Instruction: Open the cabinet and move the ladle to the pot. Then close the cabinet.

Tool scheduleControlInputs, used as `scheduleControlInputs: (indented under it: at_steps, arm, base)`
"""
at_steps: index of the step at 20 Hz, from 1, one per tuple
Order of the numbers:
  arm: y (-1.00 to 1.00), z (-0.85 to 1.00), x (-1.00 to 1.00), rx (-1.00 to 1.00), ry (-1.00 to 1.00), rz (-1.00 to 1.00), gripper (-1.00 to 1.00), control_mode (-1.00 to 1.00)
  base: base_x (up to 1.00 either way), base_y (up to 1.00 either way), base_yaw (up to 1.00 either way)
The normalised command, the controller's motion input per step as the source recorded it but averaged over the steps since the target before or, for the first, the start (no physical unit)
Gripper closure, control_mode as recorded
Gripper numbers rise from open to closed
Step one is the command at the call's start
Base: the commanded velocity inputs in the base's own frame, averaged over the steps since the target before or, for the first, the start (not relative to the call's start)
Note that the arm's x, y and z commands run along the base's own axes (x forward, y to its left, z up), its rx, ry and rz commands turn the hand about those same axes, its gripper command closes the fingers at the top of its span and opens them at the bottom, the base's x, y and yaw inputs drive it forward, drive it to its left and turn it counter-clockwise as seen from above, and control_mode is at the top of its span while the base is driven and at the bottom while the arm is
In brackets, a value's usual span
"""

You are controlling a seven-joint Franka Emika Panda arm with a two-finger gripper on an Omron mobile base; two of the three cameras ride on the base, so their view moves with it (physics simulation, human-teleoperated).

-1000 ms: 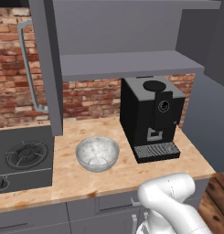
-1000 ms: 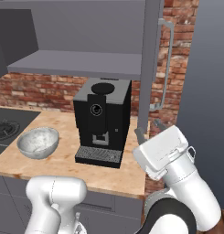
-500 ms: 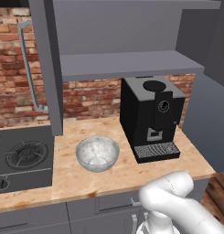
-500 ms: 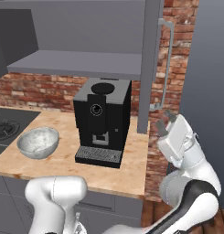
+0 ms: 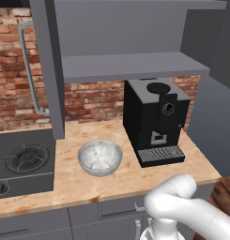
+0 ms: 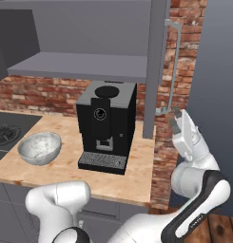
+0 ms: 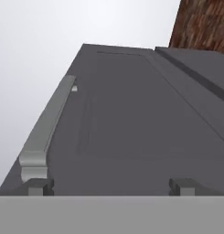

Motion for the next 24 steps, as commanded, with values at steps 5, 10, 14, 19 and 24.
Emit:
scheduleControlInputs:
  at_steps: [5, 10, 14, 19, 24]
  arm:
    - [0.08, 0.00, 0.14, 0.03, -0.11, 0.07, -1.00, -1.00]
    - [0.33, 0.01, 0.00, 0.00, -0.15, 0.01, -1.00, -1.00]
    - [0.44, 0.06, 0.00, 0.00, -0.15, 0.00, -1.00, -1.00]
    - [0.38, 0.16, 0.00, 0.00, -0.11, 0.00, -1.00, -1.00]
    - [0.38, 0.23, 0.00, 0.00, -0.08, 0.00, -1.00, -1.00]
  base:
    - [0.00, 0.00, 0.00]
    - [0.00, 0.00, 0.00]
    - [0.00, 0.00, 0.00]
    - [0.00, 0.00, 0.00]
    - [0.00, 0.00, 0.00]
